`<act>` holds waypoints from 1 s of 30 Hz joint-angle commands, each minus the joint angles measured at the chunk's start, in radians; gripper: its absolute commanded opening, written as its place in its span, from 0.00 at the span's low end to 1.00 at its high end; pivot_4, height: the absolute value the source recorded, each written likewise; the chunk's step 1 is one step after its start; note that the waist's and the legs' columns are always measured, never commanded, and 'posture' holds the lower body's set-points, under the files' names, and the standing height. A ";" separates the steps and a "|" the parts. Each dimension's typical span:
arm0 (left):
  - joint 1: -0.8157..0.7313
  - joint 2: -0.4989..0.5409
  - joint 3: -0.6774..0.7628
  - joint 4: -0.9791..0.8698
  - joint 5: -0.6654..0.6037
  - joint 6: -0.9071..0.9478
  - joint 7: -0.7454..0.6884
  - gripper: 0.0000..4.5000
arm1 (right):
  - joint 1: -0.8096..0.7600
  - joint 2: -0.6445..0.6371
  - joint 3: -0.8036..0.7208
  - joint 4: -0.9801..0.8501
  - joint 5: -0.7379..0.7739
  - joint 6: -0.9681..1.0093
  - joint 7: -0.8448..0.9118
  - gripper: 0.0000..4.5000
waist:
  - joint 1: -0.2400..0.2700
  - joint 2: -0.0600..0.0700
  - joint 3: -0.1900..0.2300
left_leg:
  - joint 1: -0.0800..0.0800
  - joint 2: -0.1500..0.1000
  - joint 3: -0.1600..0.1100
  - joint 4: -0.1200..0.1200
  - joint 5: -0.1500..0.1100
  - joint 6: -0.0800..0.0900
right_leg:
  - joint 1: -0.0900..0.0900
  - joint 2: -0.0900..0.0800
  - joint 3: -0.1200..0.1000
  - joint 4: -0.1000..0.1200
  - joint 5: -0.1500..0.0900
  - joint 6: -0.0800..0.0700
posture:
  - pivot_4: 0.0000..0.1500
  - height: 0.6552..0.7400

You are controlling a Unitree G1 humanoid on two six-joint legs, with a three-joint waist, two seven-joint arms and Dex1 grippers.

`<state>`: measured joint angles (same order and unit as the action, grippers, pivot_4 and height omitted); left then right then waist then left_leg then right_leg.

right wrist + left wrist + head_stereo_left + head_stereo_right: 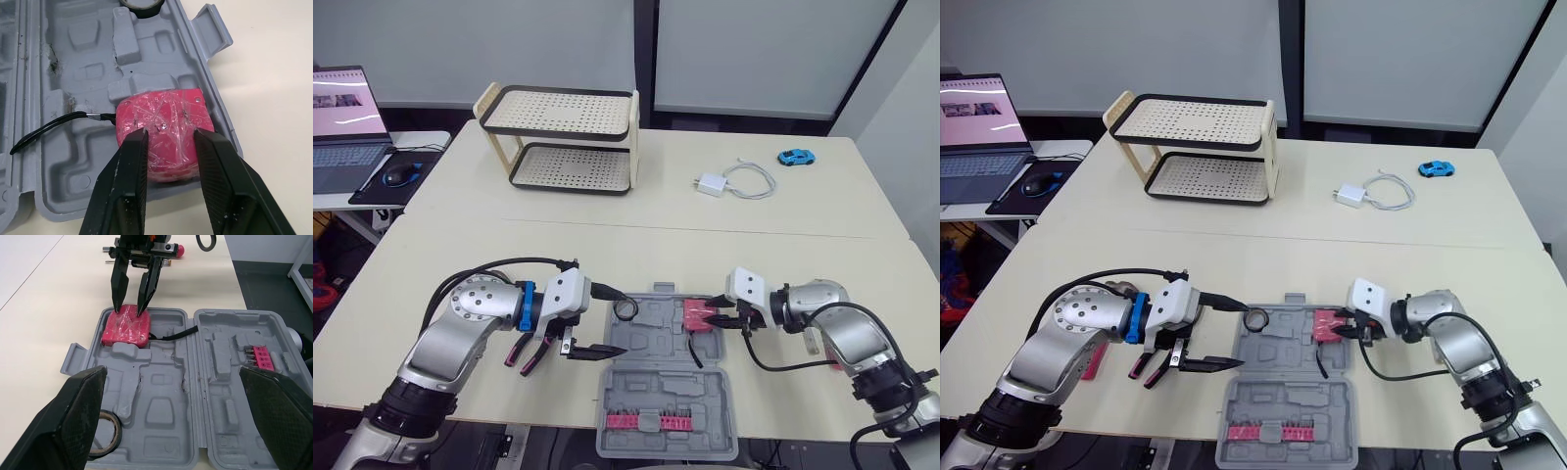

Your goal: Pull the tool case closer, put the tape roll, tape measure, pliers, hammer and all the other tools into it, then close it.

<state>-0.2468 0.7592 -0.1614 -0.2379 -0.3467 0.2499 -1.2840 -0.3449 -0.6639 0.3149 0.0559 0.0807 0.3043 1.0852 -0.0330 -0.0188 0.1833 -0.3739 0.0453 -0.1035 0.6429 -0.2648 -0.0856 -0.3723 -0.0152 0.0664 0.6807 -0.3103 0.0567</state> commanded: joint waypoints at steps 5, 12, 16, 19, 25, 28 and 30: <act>0.003 0.005 0.000 -0.032 -0.007 -0.003 0.003 1.00 | 0.019 -0.019 0.092 0.176 -0.108 0.014 0.007 0.33 | 0.002 -0.003 -0.002 | 0.001 0.000 0.000 0.000 0.000 0.000 | 0.002 0.000 0.000 0.000 0.000 0.000 | 1.00 0.94; -0.001 0.008 0.005 -0.033 -0.010 0.003 0.005 1.00 | 0.020 -0.006 0.090 0.201 -0.109 -0.043 0.005 0.33 | 0.002 -0.004 -0.003 | 0.008 0.000 0.000 -0.001 0.000 0.000 | 0.009 0.000 0.000 -0.001 0.000 0.000 | 1.00 0.94; -0.002 0.008 0.014 -0.030 -0.014 0.010 0.012 1.00 | 0.007 0.025 0.048 0.161 -0.072 -0.111 -0.016 0.33 | 0.000 -0.004 -0.003 | 0.009 0.000 0.000 -0.001 0.000 0.000 | 0.009 0.000 0.000 -0.001 0.000 0.000 | 1.00 0.94; -0.003 0.009 0.035 -0.007 -0.016 -0.003 0.018 1.00 | -0.001 0.039 -0.004 0.077 -0.022 -0.118 -0.020 0.33 | -0.004 -0.004 -0.002 | 0.009 0.000 0.001 -0.001 0.000 0.000 | 0.009 0.000 0.000 -0.001 0.000 0.000 | 1.00 0.94; 0.032 0.049 0.171 0.037 -0.063 0.018 0.044 1.00 | 0.024 -0.005 -0.114 -0.201 0.074 0.009 -0.025 0.33 | -0.011 0.003 0.002 | -0.001 0.000 0.001 -0.001 0.000 0.000 | -0.003 0.000 0.002 0.001 0.000 0.000 | 1.00 0.94; 0.083 0.086 0.281 0.104 -0.072 0.020 0.077 1.00 | 0.080 -0.067 -0.197 -0.336 0.115 0.080 -0.034 0.33 | -0.007 0.004 0.003 | -0.008 0.000 0.000 0.000 0.000 0.000 | -0.008 0.000 0.000 0.001 0.000 0.000 | 1.00 0.94; 0.121 0.111 0.368 0.171 -0.073 0.028 0.107 1.00 | 0.150 -0.128 -0.286 -0.413 0.147 0.126 -0.032 0.33 | -0.001 0.004 0.003 | -0.008 0.000 -0.001 -0.001 0.000 0.000 | -0.008 0.000 -0.001 0.000 0.000 0.000 | 1.00 0.94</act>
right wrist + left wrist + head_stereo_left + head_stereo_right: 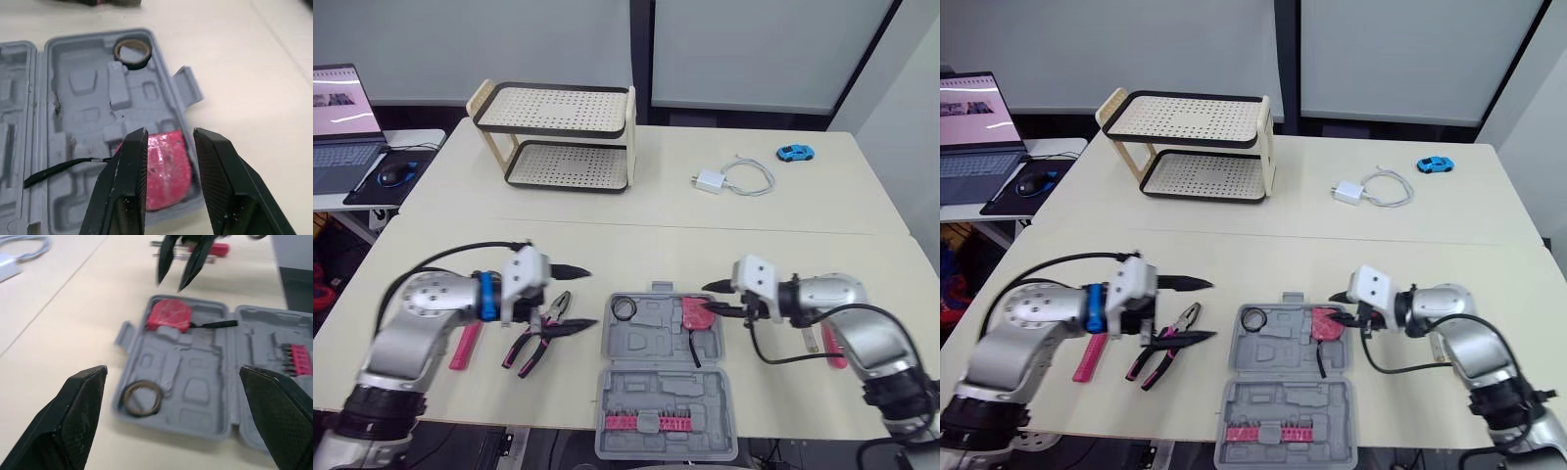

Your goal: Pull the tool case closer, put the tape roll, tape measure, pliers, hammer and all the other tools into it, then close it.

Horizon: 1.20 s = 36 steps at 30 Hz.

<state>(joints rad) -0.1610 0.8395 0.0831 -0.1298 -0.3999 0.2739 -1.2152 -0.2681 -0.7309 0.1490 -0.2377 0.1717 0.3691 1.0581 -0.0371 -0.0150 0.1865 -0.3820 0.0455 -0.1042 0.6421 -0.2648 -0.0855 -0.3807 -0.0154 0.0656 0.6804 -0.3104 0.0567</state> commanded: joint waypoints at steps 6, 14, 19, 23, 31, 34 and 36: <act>0.172 0.103 0.330 0.271 0.000 -0.022 0.080 1.00 | 0.356 -0.214 -0.417 -0.200 0.069 0.081 0.012 0.33 | 0.008 -0.001 0.001 | -0.001 0.000 0.001 0.000 0.000 0.000 | -0.001 -0.001 0.000 0.001 0.000 0.000 | 1.00 0.94; 0.439 0.175 0.461 0.386 0.012 -0.010 0.013 1.00 | 0.799 -0.221 -0.821 -0.180 0.046 0.012 0.121 0.54 | 0.004 -0.002 -0.001 | 0.004 0.000 0.005 0.001 0.000 0.000 | 0.002 -0.001 0.003 0.001 -0.001 0.000 | 1.00 0.94; 0.515 0.162 0.498 0.242 -0.006 0.110 0.064 1.00 | 0.889 -0.195 -0.903 -0.199 0.056 0.035 0.127 0.75 | 0.004 -0.006 -0.003 | 0.012 0.001 0.007 -0.001 0.000 0.000 | 0.009 -0.001 0.005 0.001 -0.003 0.004 | 1.00 0.94; 0.560 0.147 0.528 0.059 -0.033 0.252 0.127 1.00 | 0.916 -0.186 -0.911 -0.195 0.047 0.026 0.120 0.99 | 0.004 -0.008 -0.004 | 0.012 0.001 0.008 -0.001 0.000 0.000 | 0.009 -0.001 0.006 0.000 -0.001 0.000 | 1.00 0.94; 0.490 0.130 0.550 -0.299 -0.179 0.597 0.297 1.00 | 0.772 -0.225 -0.815 -0.261 0.114 0.039 0.109 0.99 | 0.000 -0.008 -0.003 | 0.012 0.001 0.009 -0.001 0.000 0.000 | 0.009 -0.001 0.006 0.000 -0.002 0.002 | 1.00 0.94; 0.449 0.092 0.543 -0.391 -0.243 0.704 0.370 1.00 | 0.651 -0.254 -0.715 -0.330 0.178 0.074 0.106 0.99 | -0.004 -0.006 -0.002 | 0.013 0.001 0.009 -0.002 0.000 0.000 | 0.009 -0.001 0.007 0.000 -0.003 0.004 | 1.00 0.94; 0.446 0.071 0.548 -0.428 -0.264 0.737 0.401 1.00 | 0.553 -0.267 -0.637 -0.374 0.241 0.124 0.094 0.99 | -0.009 -0.006 -0.001 | 0.013 0.001 0.009 -0.002 0.000 0.000 | 0.009 -0.001 0.007 0.000 -0.001 0.000 | 1.00 0.94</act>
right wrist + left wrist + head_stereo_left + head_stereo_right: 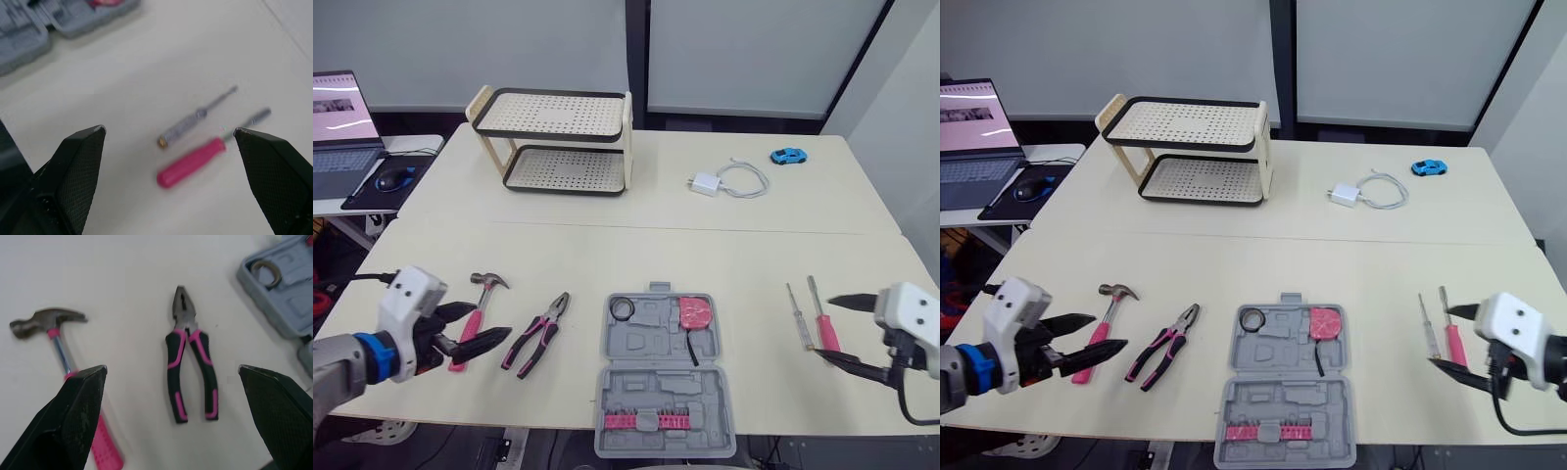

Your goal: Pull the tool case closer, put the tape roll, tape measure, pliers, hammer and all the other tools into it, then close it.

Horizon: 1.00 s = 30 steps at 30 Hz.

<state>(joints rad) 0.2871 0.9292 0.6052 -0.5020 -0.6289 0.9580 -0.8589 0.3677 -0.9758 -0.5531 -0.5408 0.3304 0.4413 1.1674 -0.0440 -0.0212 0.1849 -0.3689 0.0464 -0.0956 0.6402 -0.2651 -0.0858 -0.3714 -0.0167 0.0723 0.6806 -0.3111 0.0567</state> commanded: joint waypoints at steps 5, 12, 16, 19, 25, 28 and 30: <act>0.041 -0.061 0.088 -0.079 -0.041 0.063 0.084 1.00 | -0.362 -0.035 0.306 -0.121 0.172 0.137 -0.030 0.99 | -0.005 -0.002 0.003 | -0.002 0.000 -0.001 0.000 0.000 0.000 | -0.002 0.000 -0.001 -0.001 0.000 0.000 | 1.00 0.94; 0.205 -0.097 0.097 0.074 0.067 -0.164 -0.016 1.00 | -0.640 -0.013 0.530 -0.067 0.203 0.220 -0.023 0.99 | 0.002 -0.003 0.005 | -0.010 -0.001 -0.002 0.000 0.000 0.000 | -0.009 -0.001 -0.002 -0.001 0.000 0.000 | 1.00 0.94; 0.322 -0.194 -0.001 0.478 0.252 -0.713 -0.196 1.00 | -0.714 0.009 0.586 -0.072 0.231 0.251 -0.026 0.99 | -0.009 0.000 0.003 | -0.012 -0.001 0.005 -0.001 -0.001 0.001 | -0.014 -0.003 0.000 -0.002 0.000 -0.002 | 1.00 0.94; 0.274 -0.222 -0.045 0.558 0.269 -0.882 -0.245 1.00 | -0.736 0.021 0.610 -0.081 0.238 0.255 -0.027 0.99 | 0.017 -0.001 0.003 | -0.014 -0.001 0.005 -0.001 -0.001 0.002 | -0.017 -0.003 -0.001 -0.001 0.000 -0.002 | 1.00 0.94; 0.223 -0.248 -0.084 0.418 0.195 -0.834 -0.214 1.00 | -0.734 0.021 0.622 -0.091 0.245 0.264 -0.032 0.99 | 0.040 -0.003 0.002 | -0.014 0.000 0.001 0.002 -0.001 0.001 | -0.013 -0.002 -0.004 -0.001 0.000 0.000 | 1.00 0.94; 0.250 -0.235 -0.055 0.282 0.125 -0.712 -0.179 1.00 | -0.724 0.024 0.619 -0.105 0.255 0.266 -0.041 0.99 | 0.031 -0.004 0.002 | -0.014 0.000 0.001 0.003 -0.001 0.001 | -0.012 -0.003 -0.004 -0.001 0.001 0.001 | 1.00 0.94; 0.269 -0.229 -0.035 0.218 0.090 -0.654 -0.160 1.00 | -0.717 0.027 0.617 -0.111 0.261 0.267 -0.050 0.99 | 0.018 -0.004 0.002 | -0.014 0.000 0.001 0.003 -0.001 0.001 | -0.012 -0.003 -0.003 -0.001 0.001 0.001 | 1.00 0.94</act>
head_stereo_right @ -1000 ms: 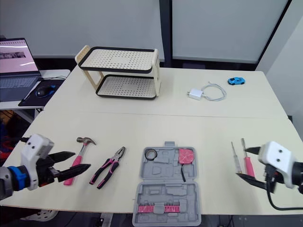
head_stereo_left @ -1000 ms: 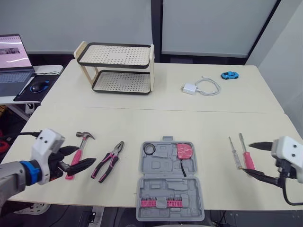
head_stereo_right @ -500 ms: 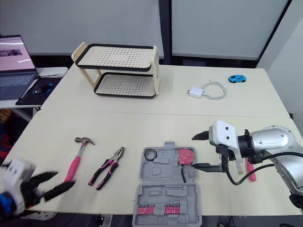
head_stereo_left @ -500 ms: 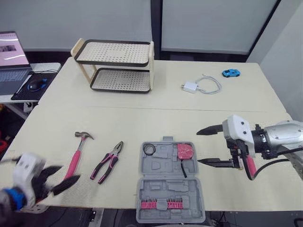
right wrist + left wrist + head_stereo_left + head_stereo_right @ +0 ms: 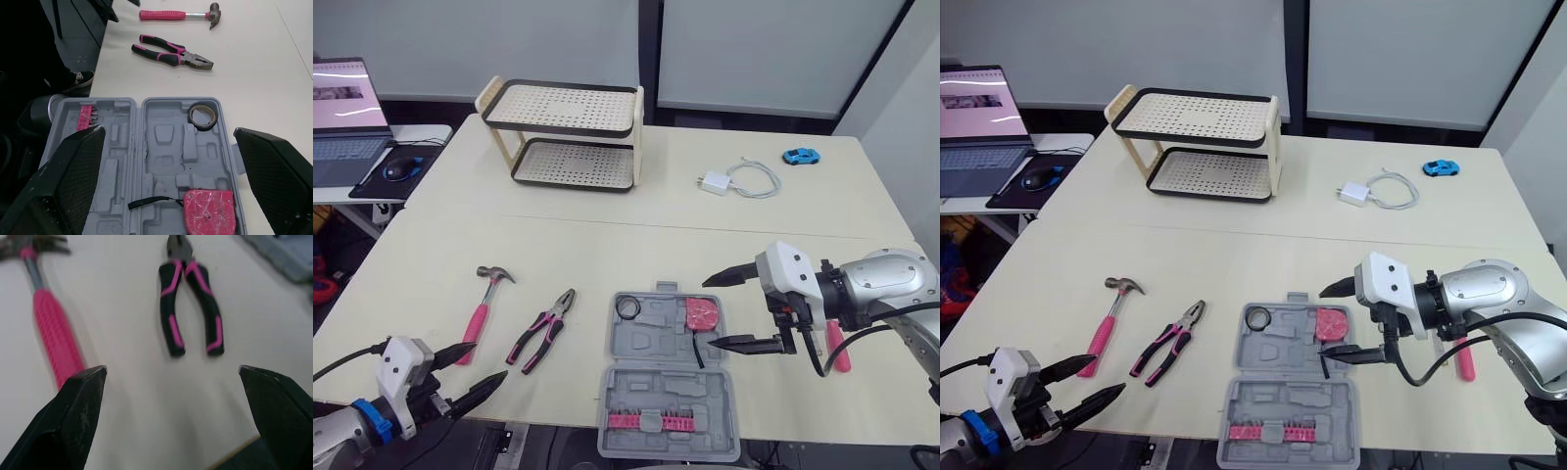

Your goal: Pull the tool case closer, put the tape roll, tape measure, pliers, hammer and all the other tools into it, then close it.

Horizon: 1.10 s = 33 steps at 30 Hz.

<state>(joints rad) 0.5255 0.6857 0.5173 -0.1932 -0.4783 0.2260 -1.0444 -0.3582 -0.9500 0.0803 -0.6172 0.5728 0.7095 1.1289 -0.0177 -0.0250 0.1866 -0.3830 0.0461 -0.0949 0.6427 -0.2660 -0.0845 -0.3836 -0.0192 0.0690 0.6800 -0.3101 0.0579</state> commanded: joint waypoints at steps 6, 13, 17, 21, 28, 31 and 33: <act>0.047 0.010 0.067 -0.159 -0.087 0.150 0.067 1.00 | 0.021 0.003 -0.014 -0.037 0.018 -0.007 -0.025 0.99 | -0.021 0.002 0.001 | 0.001 0.001 0.000 0.000 0.000 0.000 | 0.000 0.001 0.000 0.001 0.000 -0.001 | 1.00 0.94; 0.007 -0.012 0.010 -0.156 -0.042 0.128 0.113 1.00 | 0.009 0.018 -0.009 -0.039 0.025 0.001 -0.037 0.99 | -0.015 0.002 0.001 | 0.001 0.000 0.000 0.001 0.000 0.000 | 0.000 0.001 0.001 0.001 0.000 -0.001 | 1.00 0.94; -0.022 -0.017 -0.027 -0.169 -0.020 0.122 0.143 1.00 | 0.001 0.035 -0.005 -0.043 0.034 -0.008 -0.037 0.99 | -0.014 0.002 0.001 | 0.001 0.000 0.000 0.001 0.000 0.000 | 0.000 0.001 0.001 0.001 0.000 -0.001 | 1.00 0.94; -0.052 -0.024 -0.066 -0.179 0.003 0.120 0.171 1.00 | -0.014 0.054 -0.002 -0.048 0.051 0.000 -0.043 0.99 | -0.014 0.002 0.001 | 0.001 0.000 0.000 0.001 0.000 0.000 | 0.000 0.001 0.001 0.001 0.000 -0.001 | 1.00 0.94; -0.120 -0.036 -0.141 -0.146 0.053 0.120 0.229 1.00 | -0.039 0.066 0.027 -0.043 0.047 0.003 -0.057 0.99 | -0.014 0.002 0.001 | 0.001 0.000 0.000 0.001 0.000 0.000 | 0.000 0.001 0.001 0.001 0.000 -0.001 | 1.00 0.94; -0.149 -0.042 -0.173 -0.102 0.087 0.106 0.247 1.00 | -0.040 0.064 0.033 -0.044 0.045 0.002 -0.061 0.99 | -0.015 0.002 0.001 | 0.001 0.000 0.000 0.001 0.000 0.000 | 0.000 0.001 0.001 0.001 0.000 -0.001 | 1.00 0.94; -0.167 -0.042 -0.202 -0.071 0.114 0.091 0.252 1.00 | -0.040 0.063 0.038 -0.045 0.043 0.003 -0.065 0.99 | -0.015 0.002 0.001 | 0.001 0.000 0.000 0.001 0.000 0.000 | 0.000 0.001 0.001 0.001 0.000 -0.001 | 1.00 0.94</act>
<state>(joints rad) 0.3651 0.6492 0.3286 -0.2706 -0.3861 0.3409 -0.7976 -0.3834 -0.8856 0.1227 -0.6342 0.6111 0.7148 1.0671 -0.0323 -0.0228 0.1874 -0.3822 0.0460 -0.0949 0.6432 -0.2660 -0.0843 -0.3838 -0.0182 0.0697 0.6808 -0.3103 0.0573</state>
